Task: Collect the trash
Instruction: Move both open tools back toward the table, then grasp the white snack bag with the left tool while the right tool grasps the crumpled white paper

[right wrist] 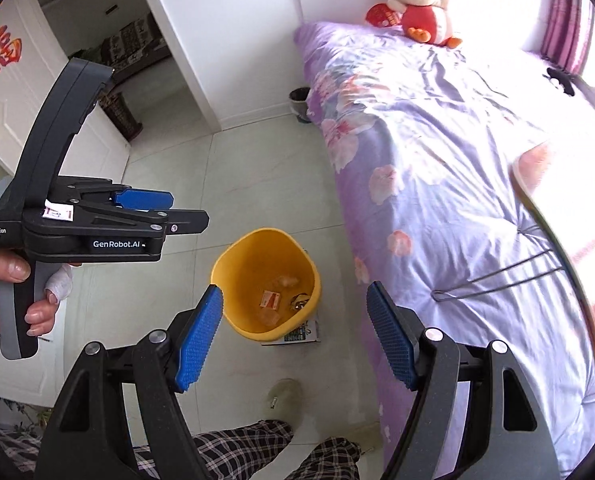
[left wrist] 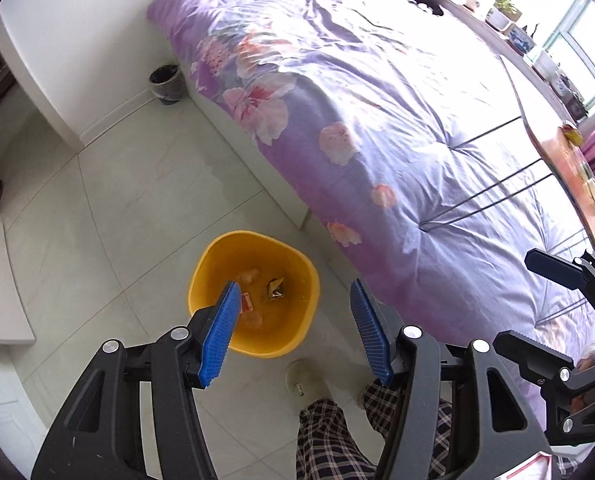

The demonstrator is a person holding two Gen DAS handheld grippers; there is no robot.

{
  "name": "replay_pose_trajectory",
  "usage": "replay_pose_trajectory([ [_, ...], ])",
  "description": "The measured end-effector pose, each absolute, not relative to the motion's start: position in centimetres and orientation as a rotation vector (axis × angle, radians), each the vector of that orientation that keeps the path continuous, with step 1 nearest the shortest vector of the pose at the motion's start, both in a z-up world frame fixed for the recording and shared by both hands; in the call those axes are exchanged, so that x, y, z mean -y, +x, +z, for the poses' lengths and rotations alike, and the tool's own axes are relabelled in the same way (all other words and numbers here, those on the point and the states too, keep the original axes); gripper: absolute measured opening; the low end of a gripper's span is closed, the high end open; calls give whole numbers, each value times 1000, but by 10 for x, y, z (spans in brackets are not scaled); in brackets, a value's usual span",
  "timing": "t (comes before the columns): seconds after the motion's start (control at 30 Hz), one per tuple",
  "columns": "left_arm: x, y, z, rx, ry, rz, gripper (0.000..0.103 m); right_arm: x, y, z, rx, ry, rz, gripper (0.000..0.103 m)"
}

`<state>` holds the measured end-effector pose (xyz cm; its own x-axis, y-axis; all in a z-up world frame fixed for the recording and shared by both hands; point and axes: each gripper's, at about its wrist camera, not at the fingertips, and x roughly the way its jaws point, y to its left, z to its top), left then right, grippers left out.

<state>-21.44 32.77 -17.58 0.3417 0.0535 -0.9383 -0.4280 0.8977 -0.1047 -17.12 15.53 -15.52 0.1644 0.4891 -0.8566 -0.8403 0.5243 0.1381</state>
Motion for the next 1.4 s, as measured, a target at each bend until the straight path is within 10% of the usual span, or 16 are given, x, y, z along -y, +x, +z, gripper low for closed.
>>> replay_pose_trajectory([
  [1.07, -82, -63, -100, -1080, 44, -257, 58, 150, -101, -65, -824, 26, 118, 75],
  [1.4, -48, 15, -106, -1078, 36, -173, 74, 205, -25, -79, -838, 47, 73, 77],
])
